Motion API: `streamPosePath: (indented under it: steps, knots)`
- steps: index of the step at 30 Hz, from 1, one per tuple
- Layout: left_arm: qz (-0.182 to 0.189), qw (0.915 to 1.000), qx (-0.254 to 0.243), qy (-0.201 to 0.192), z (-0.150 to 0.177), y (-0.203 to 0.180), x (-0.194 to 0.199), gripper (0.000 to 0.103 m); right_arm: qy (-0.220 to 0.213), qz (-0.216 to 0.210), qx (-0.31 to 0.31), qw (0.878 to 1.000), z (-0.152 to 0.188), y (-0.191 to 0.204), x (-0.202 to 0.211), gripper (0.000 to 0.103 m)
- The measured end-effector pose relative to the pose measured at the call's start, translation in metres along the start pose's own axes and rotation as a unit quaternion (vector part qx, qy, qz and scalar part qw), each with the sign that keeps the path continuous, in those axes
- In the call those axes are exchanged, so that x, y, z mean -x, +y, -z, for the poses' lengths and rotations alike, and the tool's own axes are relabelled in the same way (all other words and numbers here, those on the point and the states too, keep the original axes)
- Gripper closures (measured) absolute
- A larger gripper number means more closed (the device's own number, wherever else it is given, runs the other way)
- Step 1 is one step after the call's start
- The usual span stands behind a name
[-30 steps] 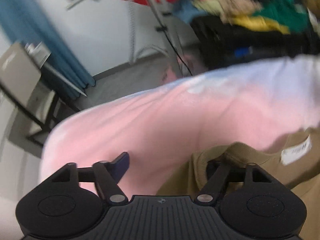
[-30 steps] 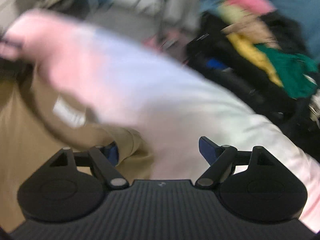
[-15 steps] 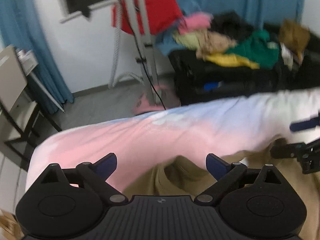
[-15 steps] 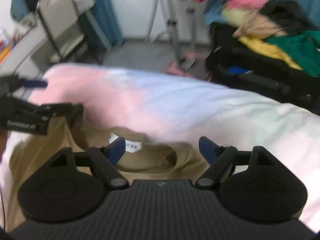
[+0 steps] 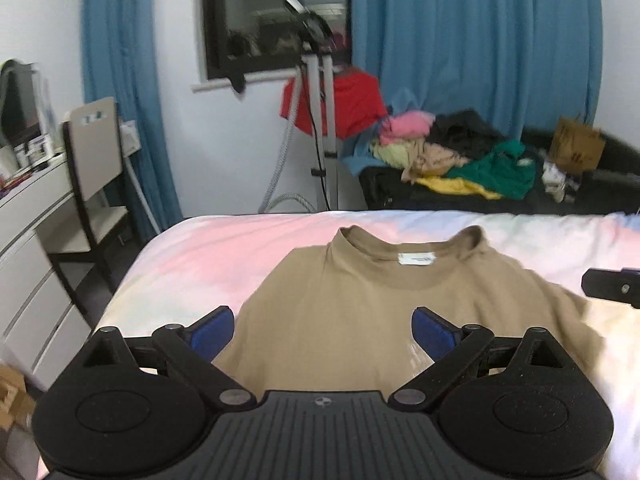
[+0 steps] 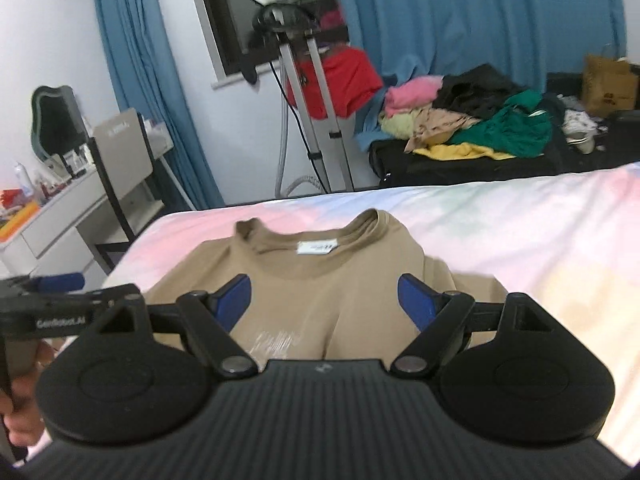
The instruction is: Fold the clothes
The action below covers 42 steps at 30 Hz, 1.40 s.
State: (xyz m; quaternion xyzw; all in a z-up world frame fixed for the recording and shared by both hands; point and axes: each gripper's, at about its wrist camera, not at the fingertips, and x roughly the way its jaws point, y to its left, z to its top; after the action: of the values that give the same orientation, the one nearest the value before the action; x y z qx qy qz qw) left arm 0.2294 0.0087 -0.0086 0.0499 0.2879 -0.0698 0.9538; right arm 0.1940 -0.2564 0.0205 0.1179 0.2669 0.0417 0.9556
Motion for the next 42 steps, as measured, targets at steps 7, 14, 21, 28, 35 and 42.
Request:
streamPosePath:
  steps: [7,14,21,28,35,42]
  knots:
    - [0.005,0.9967,0.080,-0.009,0.054,0.036,0.115,0.006,-0.008,0.024,0.014,1.000,0.040,0.037,0.110,0.021]
    - [-0.037,0.9844,0.171,-0.015,0.080,0.108,0.145,0.005,-0.030,0.005,0.015,0.999,0.075,0.043,0.159,0.021]
    - [-0.058,0.9584,0.279,0.023,0.102,0.164,0.093,0.012,-0.025,-0.013,-0.049,0.998,0.118,0.014,0.136,0.021]
    - [-0.053,0.9352,0.348,0.043,0.113,0.192,0.011,0.026,-0.017,-0.007,-0.083,0.996,0.139,-0.008,0.081,0.021]
    - [-0.044,0.9338,0.353,0.040,0.099,0.186,-0.057,0.044,0.002,-0.016,-0.137,0.990,0.147,-0.040,0.030,0.021]
    - [-0.055,0.9520,0.296,0.054,0.069,0.164,-0.090,0.102,0.009,-0.007,-0.143,0.990,0.156,-0.054,-0.009,0.021]
